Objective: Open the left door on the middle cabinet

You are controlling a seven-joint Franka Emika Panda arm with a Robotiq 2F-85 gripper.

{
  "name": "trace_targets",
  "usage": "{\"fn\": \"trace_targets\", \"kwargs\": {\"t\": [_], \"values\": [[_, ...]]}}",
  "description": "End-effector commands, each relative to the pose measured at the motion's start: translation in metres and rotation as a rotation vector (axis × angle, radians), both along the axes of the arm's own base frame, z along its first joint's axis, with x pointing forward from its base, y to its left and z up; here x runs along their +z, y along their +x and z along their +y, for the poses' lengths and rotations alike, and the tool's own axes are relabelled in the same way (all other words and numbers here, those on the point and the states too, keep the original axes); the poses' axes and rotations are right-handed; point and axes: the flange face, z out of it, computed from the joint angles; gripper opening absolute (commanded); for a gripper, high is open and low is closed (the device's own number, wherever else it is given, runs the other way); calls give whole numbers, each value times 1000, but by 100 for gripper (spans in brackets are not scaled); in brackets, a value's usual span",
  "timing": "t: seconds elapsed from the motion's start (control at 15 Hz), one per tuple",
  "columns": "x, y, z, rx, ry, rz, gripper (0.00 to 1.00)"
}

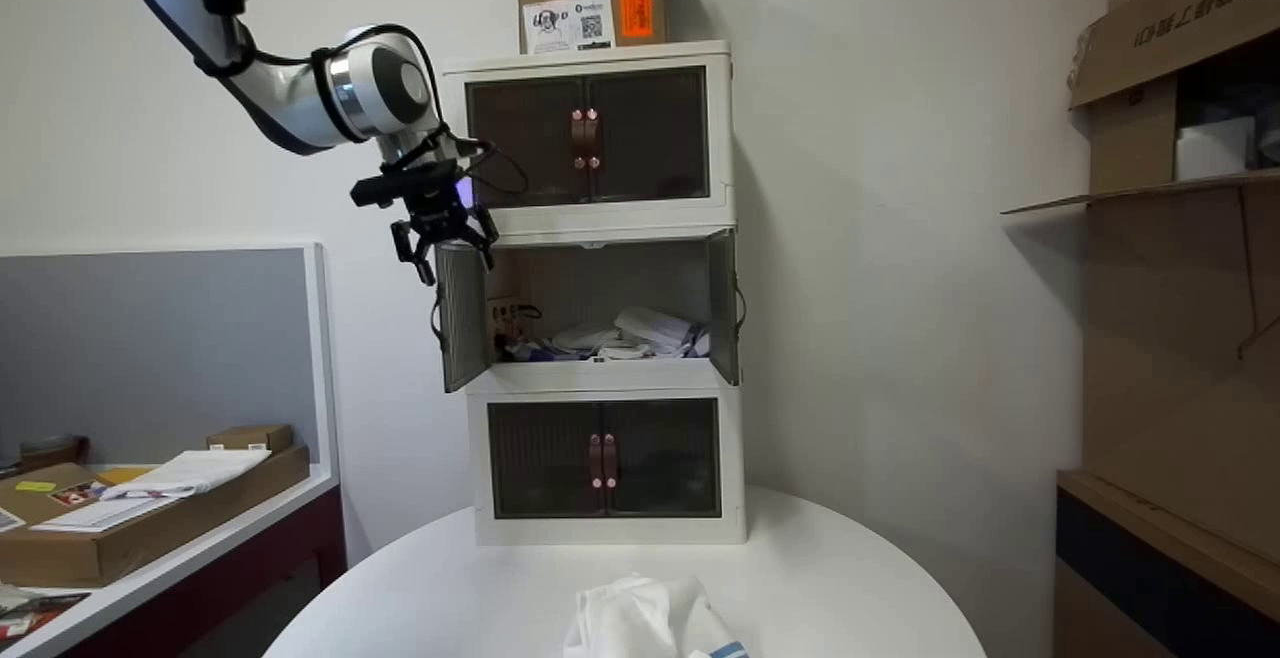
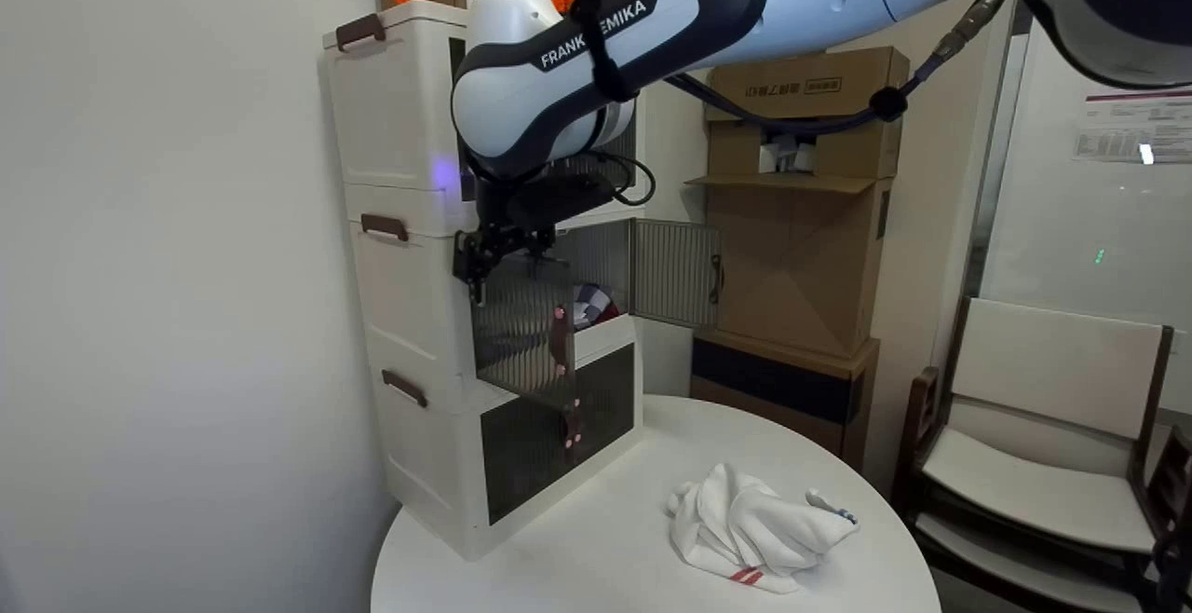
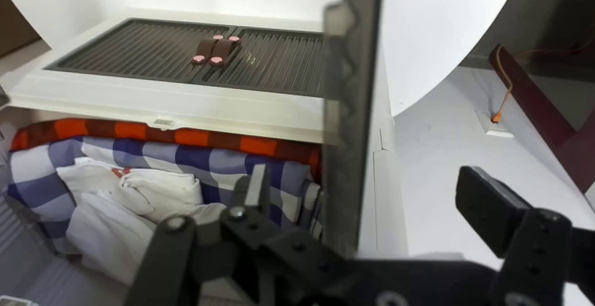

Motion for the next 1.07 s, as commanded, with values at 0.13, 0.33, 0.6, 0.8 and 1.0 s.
{"fn": "trace_targets", "kwargs": {"t": [0.13, 0.33, 0.6, 0.8, 1.0], "values": [[-3, -25, 31, -155, 33, -78, 100], [-8, -31, 45, -193, 43, -96, 100], [-4, -33, 48, -234, 58, -120, 100], [12, -32, 37, -257, 61, -122, 100], [43, -31, 16, -283, 91, -138, 100]]}}
